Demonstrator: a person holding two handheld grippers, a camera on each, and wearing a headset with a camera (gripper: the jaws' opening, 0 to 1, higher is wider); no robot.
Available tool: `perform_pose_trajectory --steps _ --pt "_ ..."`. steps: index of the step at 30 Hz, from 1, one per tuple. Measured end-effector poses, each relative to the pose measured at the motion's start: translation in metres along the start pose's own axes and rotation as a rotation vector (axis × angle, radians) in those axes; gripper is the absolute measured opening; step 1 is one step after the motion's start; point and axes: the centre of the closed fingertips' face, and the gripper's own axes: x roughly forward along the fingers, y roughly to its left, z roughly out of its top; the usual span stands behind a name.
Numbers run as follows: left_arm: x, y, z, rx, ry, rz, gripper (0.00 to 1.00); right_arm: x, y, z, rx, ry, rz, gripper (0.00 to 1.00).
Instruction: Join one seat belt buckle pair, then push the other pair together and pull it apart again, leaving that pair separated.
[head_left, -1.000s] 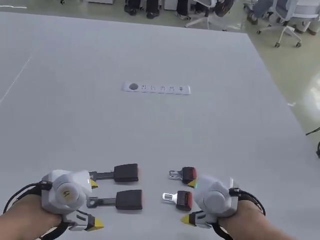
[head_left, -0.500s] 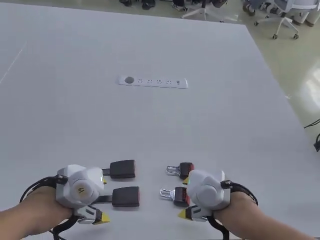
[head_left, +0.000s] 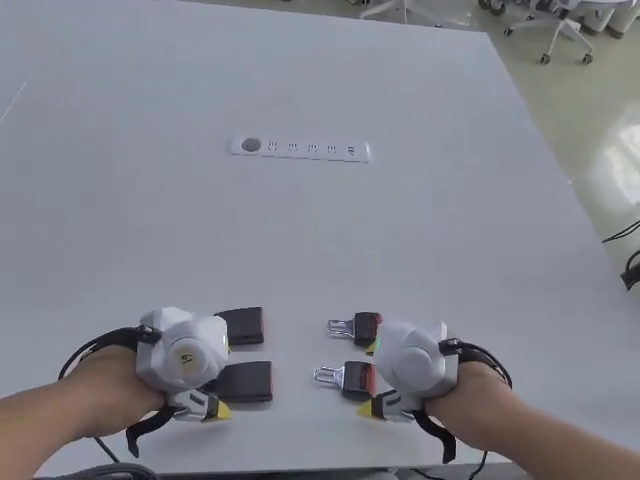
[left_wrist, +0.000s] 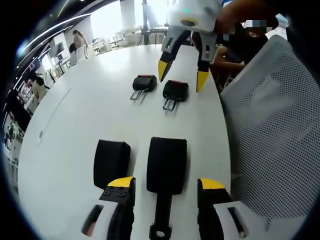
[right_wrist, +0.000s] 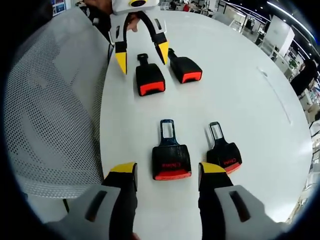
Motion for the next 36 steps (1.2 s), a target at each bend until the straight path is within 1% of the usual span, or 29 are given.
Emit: perform_pose_trajectory --steps 3,8,9,13,16,17,19,21,23,26,29,33,36 --pt "0.002 0.002 0.002 0.011 0.005 -0.003 0.48 0.005 0.001 -0.001 -0.009 0.007 0.016 0.43" --pt "0.007 0.004 0.000 0.019 0.020 -0.012 0.46 0.009 0.000 -0.004 -0.016 0.015 0.031 0.40" --pt "0.009 0.004 -0.001 0.017 0.026 -0.016 0.46 0.009 -0.001 -0.003 -0.014 0.015 0.034 0.39" --pt "0.012 0.002 0.001 0.043 0.036 -0.026 0.46 0.009 -0.003 -0.003 -0.026 0.022 0.046 0.35" --pt "0.014 0.000 0.002 0.061 0.046 -0.039 0.43 0.011 -0.006 -0.005 -0.028 0.031 0.061 0.32" --pt "0.015 0.000 0.003 0.062 0.049 -0.041 0.42 0.011 -0.005 -0.005 -0.029 0.032 0.064 0.32" --pt "0.015 0.001 0.005 0.079 0.046 -0.038 0.39 0.011 -0.004 -0.005 -0.054 0.041 0.073 0.33" --pt "0.015 0.002 0.007 0.091 0.045 -0.037 0.38 0.012 -0.003 -0.006 -0.089 0.055 0.077 0.33" --pt "0.016 0.002 0.006 0.091 0.050 -0.040 0.38 0.012 -0.002 -0.006 -0.096 0.060 0.083 0.33" --pt "0.017 -0.001 0.004 0.101 0.065 -0.059 0.37 0.013 -0.003 -0.007 -0.103 0.065 0.093 0.33" --pt "0.019 -0.003 0.001 0.115 0.078 -0.068 0.37 0.014 -0.003 -0.008 -0.126 0.073 0.103 0.33" --pt "0.020 -0.002 -0.001 0.121 0.082 -0.073 0.36 0.014 -0.002 -0.009 -0.159 0.081 0.113 0.33" --pt "0.020 -0.003 0.000 0.128 0.079 -0.080 0.35 0.014 -0.002 -0.009 -0.161 0.080 0.118 0.33"
